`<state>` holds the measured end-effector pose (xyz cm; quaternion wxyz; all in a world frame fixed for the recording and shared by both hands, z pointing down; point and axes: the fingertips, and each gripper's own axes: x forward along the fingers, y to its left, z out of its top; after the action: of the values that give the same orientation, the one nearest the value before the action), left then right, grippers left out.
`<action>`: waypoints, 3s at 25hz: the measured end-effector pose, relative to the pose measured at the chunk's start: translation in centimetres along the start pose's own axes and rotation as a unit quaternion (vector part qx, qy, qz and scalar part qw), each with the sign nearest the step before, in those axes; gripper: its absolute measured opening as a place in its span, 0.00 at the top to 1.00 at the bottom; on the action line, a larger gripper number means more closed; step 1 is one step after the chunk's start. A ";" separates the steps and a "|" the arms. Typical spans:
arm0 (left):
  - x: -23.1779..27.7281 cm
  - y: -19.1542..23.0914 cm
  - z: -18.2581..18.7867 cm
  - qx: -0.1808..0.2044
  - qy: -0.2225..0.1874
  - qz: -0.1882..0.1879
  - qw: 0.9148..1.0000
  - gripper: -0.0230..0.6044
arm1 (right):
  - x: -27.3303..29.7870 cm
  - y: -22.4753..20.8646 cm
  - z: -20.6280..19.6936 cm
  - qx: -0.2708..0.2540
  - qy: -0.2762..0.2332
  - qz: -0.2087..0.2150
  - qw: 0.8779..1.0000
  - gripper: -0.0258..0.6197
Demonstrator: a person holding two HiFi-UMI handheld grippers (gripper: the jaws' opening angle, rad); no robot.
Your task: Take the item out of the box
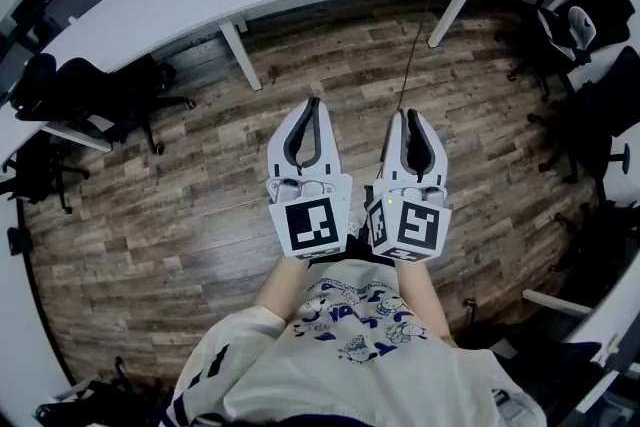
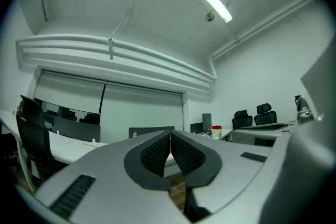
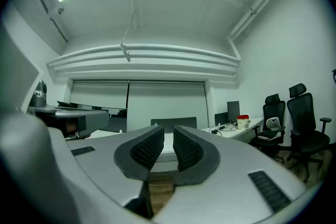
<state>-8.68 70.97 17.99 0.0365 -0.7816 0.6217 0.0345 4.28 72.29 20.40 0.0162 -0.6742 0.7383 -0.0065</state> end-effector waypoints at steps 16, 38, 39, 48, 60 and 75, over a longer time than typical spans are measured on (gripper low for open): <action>3.7 -2.0 -1.0 0.004 0.004 0.008 1.000 0.93 | 3.1 -2.9 -0.5 0.011 0.000 0.018 1.000 0.85; 8.1 -4.1 -3.3 -0.004 0.031 0.029 0.999 0.93 | 7.4 -7.2 -2.4 0.024 0.018 0.029 0.999 0.85; 8.5 -4.0 -3.4 -0.005 0.031 0.029 0.999 0.93 | 7.8 -7.2 -2.4 0.024 0.019 0.027 0.999 0.85; 14.5 -3.0 -4.5 -0.008 0.036 0.015 0.999 0.93 | 13.6 -8.3 -2.7 0.020 0.021 0.014 0.999 0.85; 25.1 0.4 -3.8 -0.015 0.021 -0.009 1.000 0.93 | 24.0 -8.0 -1.2 0.024 0.013 -0.011 1.000 0.85; 32.6 4.1 -4.8 -0.021 0.021 -0.017 0.999 0.93 | 31.9 -7.2 -1.7 0.025 0.016 -0.025 0.999 0.85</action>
<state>-5.32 37.92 19.44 0.0077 -0.7933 0.6080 0.0299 8.53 39.89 21.82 0.0210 -0.6919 0.7208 -0.0364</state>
